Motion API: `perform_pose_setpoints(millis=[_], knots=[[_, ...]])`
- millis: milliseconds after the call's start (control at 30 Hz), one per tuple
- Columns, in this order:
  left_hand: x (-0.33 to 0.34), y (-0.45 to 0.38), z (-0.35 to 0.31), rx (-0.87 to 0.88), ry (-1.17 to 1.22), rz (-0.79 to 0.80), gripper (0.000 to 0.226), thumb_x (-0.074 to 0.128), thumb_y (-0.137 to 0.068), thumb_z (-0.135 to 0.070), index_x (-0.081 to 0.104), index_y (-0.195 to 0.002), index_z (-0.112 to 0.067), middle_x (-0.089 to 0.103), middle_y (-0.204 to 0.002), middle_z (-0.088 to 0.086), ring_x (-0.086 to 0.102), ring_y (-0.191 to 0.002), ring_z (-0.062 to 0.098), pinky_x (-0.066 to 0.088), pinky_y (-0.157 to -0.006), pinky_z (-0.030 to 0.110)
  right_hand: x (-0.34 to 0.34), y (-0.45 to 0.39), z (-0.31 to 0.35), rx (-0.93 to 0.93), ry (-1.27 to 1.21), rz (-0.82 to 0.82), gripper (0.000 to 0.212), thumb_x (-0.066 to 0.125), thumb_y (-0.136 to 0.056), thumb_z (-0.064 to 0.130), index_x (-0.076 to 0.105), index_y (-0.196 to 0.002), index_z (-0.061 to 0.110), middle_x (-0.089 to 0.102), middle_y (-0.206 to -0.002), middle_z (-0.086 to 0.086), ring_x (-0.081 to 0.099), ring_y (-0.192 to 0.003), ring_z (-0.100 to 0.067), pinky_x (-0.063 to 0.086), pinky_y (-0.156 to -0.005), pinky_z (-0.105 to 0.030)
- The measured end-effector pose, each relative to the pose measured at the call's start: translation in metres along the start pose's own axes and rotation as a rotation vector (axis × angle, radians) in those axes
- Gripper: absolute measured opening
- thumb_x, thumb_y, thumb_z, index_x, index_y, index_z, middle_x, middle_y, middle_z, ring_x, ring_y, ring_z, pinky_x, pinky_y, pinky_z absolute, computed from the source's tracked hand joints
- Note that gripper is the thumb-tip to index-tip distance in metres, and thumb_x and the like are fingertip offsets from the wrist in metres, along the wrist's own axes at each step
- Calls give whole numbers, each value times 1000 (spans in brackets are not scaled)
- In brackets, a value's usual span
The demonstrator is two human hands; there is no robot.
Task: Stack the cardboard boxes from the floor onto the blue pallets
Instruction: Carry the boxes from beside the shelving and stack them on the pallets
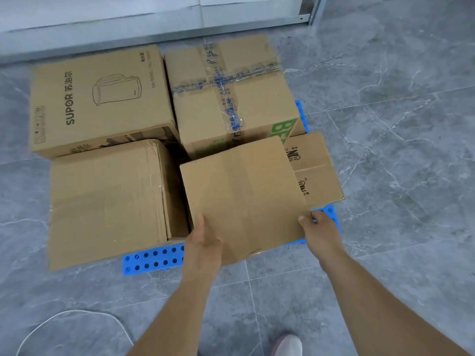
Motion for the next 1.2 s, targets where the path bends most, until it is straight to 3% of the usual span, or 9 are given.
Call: perform_pose_setpoints(millis=[100,233,300,367,467,633,833,933,1200], knots=[[-10,-9,-17,89,-75,-37,72,40,-90,-4,14,-146,-42,38,-121,-29,39,-102,1,33,-85,22,2,0,8,-24,-16,-16,32,46,-95,26,50,-123,12,52,-99,0,46,-80,-14,36,-73,-32],[-37,-25,-32,143,-556,-143,69,42,-91,-15,6,-150,-21,47,-136,3,40,-123,22,35,-103,40,11,0,20,-75,-26,-9,40,46,-95,25,44,-134,14,53,-119,-3,48,-95,-16,39,-80,-31],[-45,-30,-34,168,-844,-160,65,43,-93,-24,11,-149,-19,40,-144,2,22,-136,25,22,-111,42,19,2,26,-97,-43,-3,38,48,-94,22,46,-132,16,54,-115,-1,51,-86,-12,41,-73,-25],[-46,-35,-34,217,-961,-138,64,43,-94,-29,12,-149,-21,22,-155,-3,11,-141,23,14,-113,41,26,4,29,-102,-55,-4,36,48,-94,19,48,-130,17,54,-108,1,51,-78,-10,41,-65,-24],[-47,-39,-33,278,-912,-125,66,46,-93,-24,12,-150,-21,6,-158,-3,10,-140,24,16,-115,37,31,4,27,-91,-77,-38,37,49,-93,19,48,-131,17,54,-107,3,51,-84,-13,41,-72,-29],[-55,-47,-37,332,-909,-154,57,42,-95,-26,19,-148,-29,13,-157,-11,19,-136,24,25,-110,36,35,3,33,-93,-125,-84,36,50,-93,19,49,-129,17,54,-99,4,45,-68,-1,33,-52,-19],[-65,-56,-35,362,-885,-178,55,38,-97,-21,20,-147,-31,13,-156,-16,24,-129,21,28,-105,34,47,5,40,-124,-197,-87,38,49,-93,15,47,-131,19,50,-102,10,46,-71,1,32,-55,-12],[-64,-55,-30,385,-929,-195,56,38,-97,-21,18,-148,-29,11,-156,-15,25,-129,21,28,-103,36,49,7,39,-134,-187,-89,38,49,-94,16,47,-131,19,53,-108,6,51,-82,-8,38,-60,-16],[-62,-56,-30,419,-958,-207,55,36,-97,-21,18,-148,-26,8,-157,-12,24,-129,23,27,-102,36,48,2,45,-149,-171,-119,44,48,-94,14,42,-137,19,50,-107,8,46,-68,1,37,-52,-16]])
Point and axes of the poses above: each hand's wrist, its own y-axis away from the middle knuckle, its own x-axis out of the palm, z = x × y, the point moved 9 cm from there along -y, towards the middle knuckle
